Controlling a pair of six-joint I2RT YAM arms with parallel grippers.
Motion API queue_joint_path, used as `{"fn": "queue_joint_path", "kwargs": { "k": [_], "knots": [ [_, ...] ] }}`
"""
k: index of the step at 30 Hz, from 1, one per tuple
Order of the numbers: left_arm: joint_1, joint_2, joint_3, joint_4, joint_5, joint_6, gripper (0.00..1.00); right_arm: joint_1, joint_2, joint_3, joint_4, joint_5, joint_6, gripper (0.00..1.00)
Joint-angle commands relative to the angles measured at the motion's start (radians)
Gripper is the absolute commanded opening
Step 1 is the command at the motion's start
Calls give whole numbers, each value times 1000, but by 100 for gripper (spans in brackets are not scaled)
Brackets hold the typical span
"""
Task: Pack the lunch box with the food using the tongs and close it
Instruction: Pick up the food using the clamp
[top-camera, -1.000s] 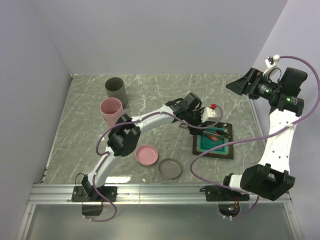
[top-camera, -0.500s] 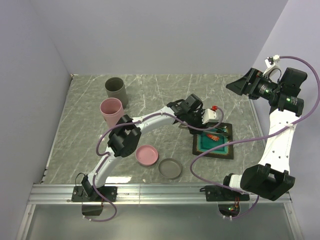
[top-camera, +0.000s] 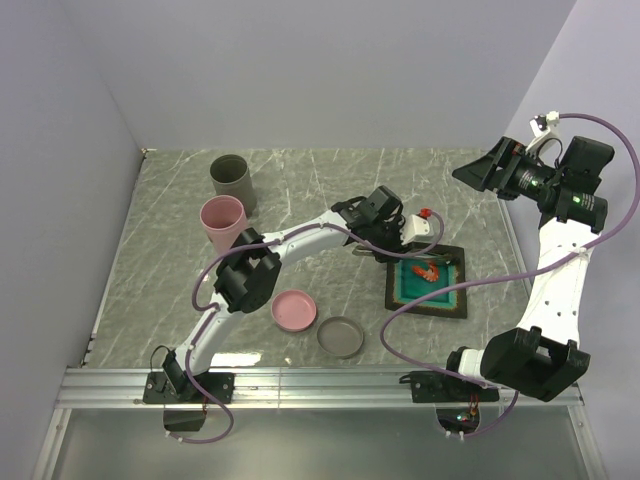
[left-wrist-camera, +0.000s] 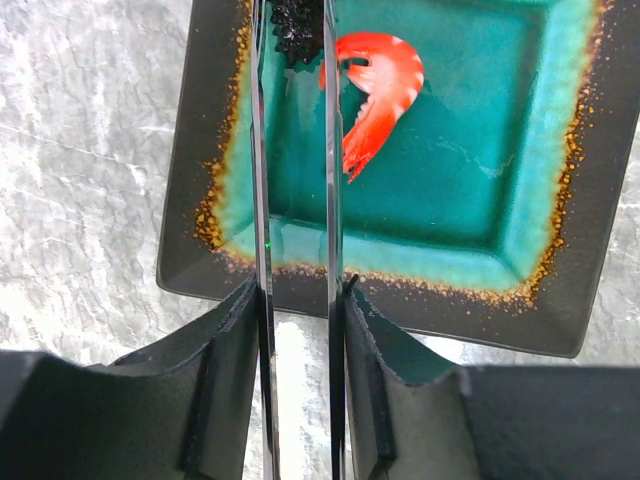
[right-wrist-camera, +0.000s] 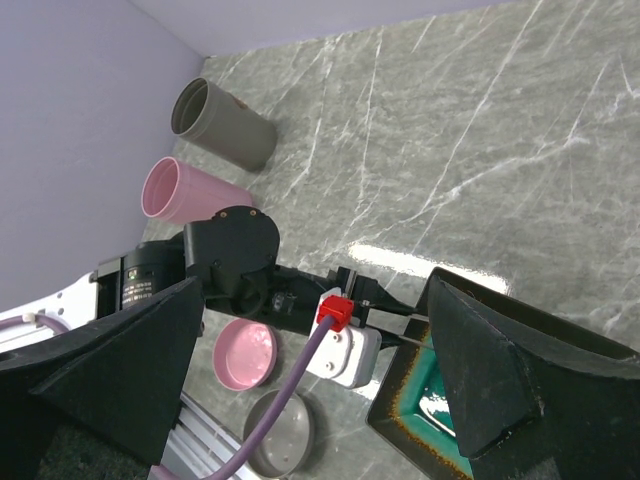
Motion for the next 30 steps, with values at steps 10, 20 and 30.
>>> {"fn": "queue_joint_path", "kwargs": {
  "k": [10, 20, 30],
  "knots": [
    [1, -64, 57, 0, 35, -49, 32, -11, -25, -2, 39, -19, -4, 100],
    [-1, -142, 54, -6, 62, -82, 30, -14, -31, 1, 38, -17, -3, 100],
    [1, -222, 2, -7, 82, -106, 29, -16, -34, 10, 35, -20, -4, 100]
  ]
}}
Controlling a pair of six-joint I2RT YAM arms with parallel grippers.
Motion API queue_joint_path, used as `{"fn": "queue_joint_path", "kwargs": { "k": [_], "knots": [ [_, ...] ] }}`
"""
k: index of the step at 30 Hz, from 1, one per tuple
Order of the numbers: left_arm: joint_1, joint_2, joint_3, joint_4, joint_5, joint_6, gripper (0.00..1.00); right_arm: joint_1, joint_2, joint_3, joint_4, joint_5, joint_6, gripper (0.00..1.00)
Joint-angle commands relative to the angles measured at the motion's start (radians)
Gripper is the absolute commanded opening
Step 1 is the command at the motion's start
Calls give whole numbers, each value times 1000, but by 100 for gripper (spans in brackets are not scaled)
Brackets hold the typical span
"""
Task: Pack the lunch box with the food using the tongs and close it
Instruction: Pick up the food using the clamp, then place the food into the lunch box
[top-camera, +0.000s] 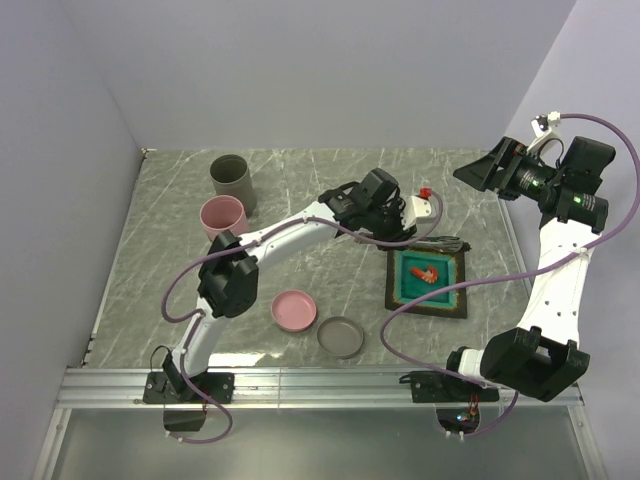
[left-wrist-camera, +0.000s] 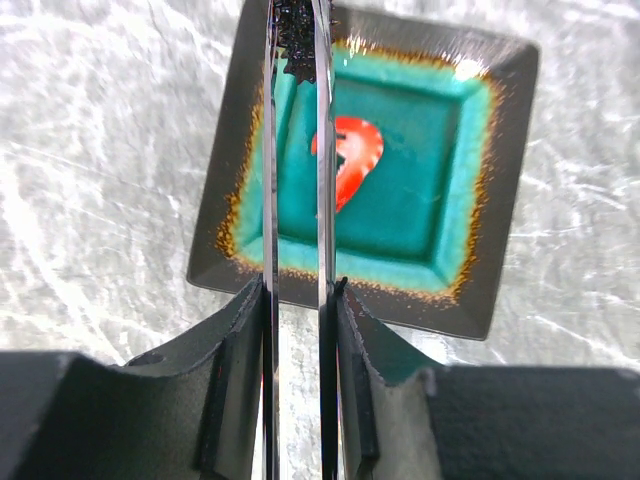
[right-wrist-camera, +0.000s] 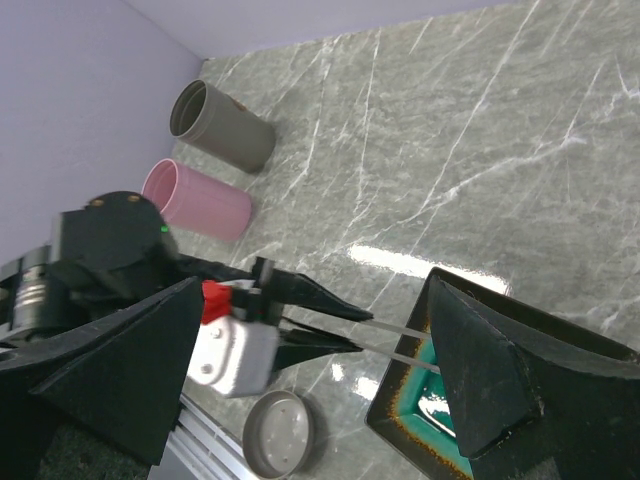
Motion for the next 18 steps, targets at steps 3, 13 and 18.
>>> {"fn": "queue_joint_path", "kwargs": {
  "k": [3, 13, 18],
  "knots": [
    [8, -122, -20, 4, 48, -21, 29, -9, -34, 15, 27, -19, -8, 100],
    [142, -321, -181, -68, 119, -44, 28, -11, -34, 13, 36, -30, 1, 100],
    [224, -438, -258, -114, 128, -30, 27, -11, -28, 18, 31, -34, 3, 100]
  ]
}}
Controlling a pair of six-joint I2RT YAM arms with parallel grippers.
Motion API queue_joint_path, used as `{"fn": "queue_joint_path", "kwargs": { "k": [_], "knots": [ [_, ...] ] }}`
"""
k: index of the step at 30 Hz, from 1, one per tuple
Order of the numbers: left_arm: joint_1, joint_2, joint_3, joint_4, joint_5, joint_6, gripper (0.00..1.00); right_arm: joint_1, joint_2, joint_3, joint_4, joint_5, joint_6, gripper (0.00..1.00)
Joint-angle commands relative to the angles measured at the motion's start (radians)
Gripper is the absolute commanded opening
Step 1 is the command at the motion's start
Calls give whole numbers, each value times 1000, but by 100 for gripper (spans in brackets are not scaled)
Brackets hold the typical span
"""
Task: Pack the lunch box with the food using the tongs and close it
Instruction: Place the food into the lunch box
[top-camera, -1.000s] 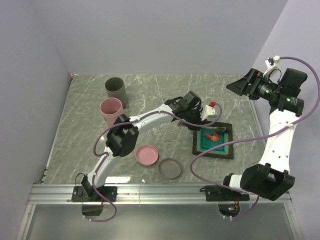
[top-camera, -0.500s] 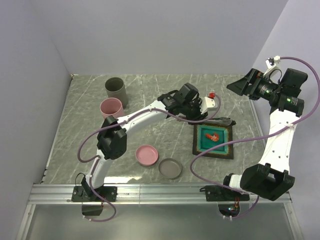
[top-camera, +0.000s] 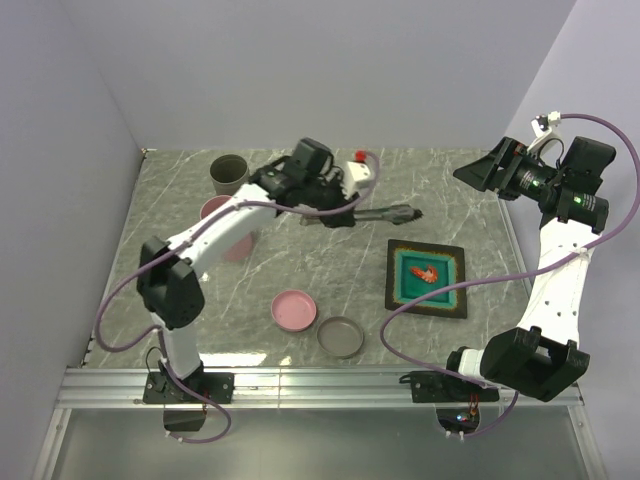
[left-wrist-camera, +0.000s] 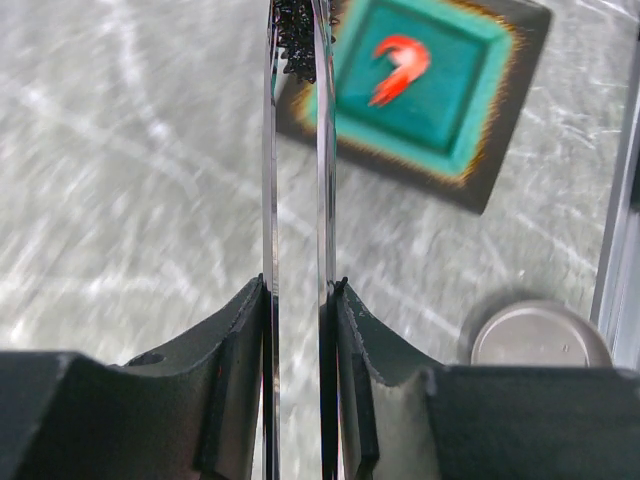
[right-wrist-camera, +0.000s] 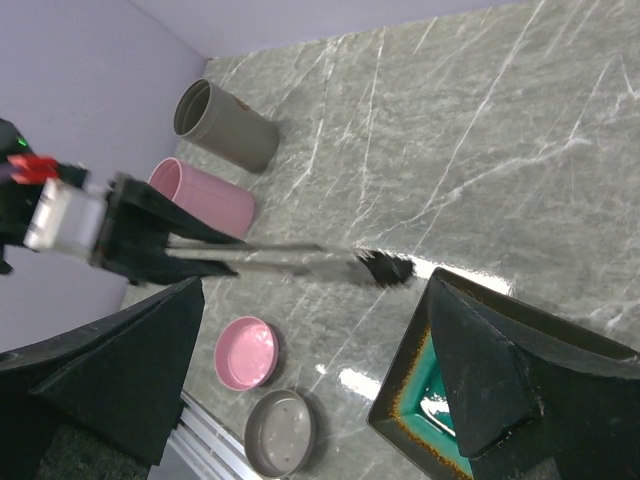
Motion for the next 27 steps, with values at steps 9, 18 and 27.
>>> {"fn": "queue_joint_path", "kwargs": {
  "k": [9, 18, 27],
  "knots": [
    [389, -265, -64, -107, 102, 0, 27, -9, -31, 6, 38, -29, -2, 100],
    [755, -308, -36, -210, 188, 59, 27, -9, -25, 12, 35, -32, 1, 100],
    [943, -285, -76, -228, 185, 120, 28, -9, -28, 12, 32, -27, 1, 100]
  ]
}}
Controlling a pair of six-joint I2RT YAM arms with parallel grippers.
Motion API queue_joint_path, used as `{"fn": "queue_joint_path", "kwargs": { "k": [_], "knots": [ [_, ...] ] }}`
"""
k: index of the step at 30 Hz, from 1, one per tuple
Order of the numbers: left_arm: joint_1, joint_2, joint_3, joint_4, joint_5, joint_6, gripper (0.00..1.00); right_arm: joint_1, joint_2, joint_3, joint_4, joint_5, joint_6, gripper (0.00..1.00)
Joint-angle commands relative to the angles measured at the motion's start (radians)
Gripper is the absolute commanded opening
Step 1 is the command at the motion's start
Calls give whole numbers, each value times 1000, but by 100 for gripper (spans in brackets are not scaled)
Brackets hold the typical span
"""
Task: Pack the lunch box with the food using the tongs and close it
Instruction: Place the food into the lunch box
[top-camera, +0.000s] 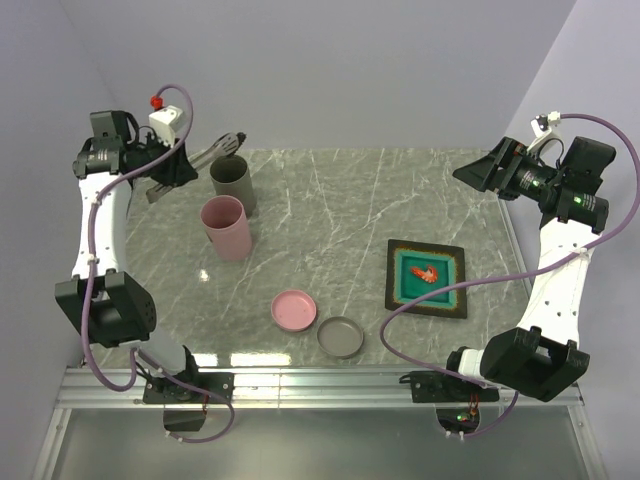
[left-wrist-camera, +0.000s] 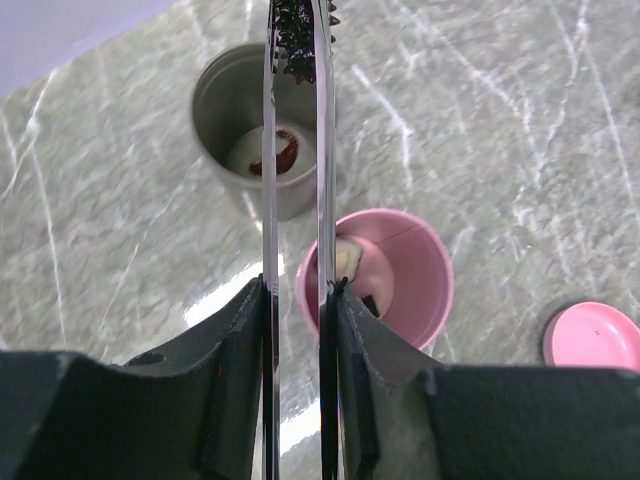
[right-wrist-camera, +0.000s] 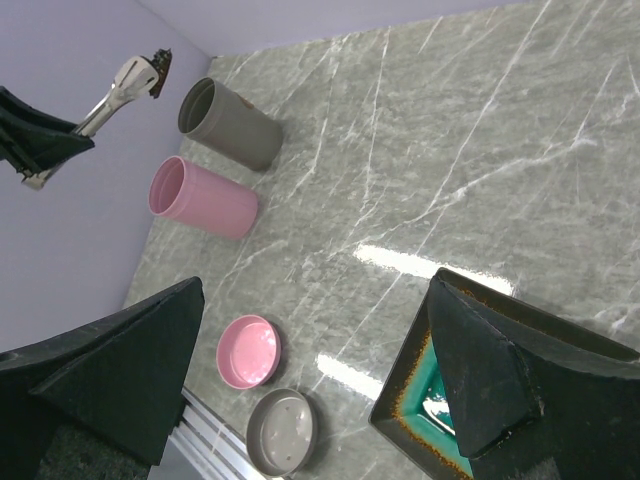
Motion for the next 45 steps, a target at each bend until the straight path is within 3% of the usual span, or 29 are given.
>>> {"fn": "queue_joint_path", "kwargs": {
  "k": [1, 14, 25, 31, 38, 45],
  "knots": [
    [28, -17, -13, 6, 38, 39, 28, -9, -29, 10, 32, -11, 1, 100],
    [43, -19, -141, 87, -31, 54, 33, -9, -37, 1, 31, -4, -1, 100],
    [43, -9, -118, 92, -54, 48, 54, -9, -40, 0, 31, -1, 1, 100],
    [35, -41, -72, 54, -11, 65, 60, -9, -42, 0, 34, -7, 4, 100],
    [-116, -107, -65, -14, 31, 175, 62, -9, -46, -14, 49, -11, 15, 100],
    [-427, -106, -119, 116, -8, 95, 63, -9, -46, 7, 37, -2, 10, 100]
  ]
}}
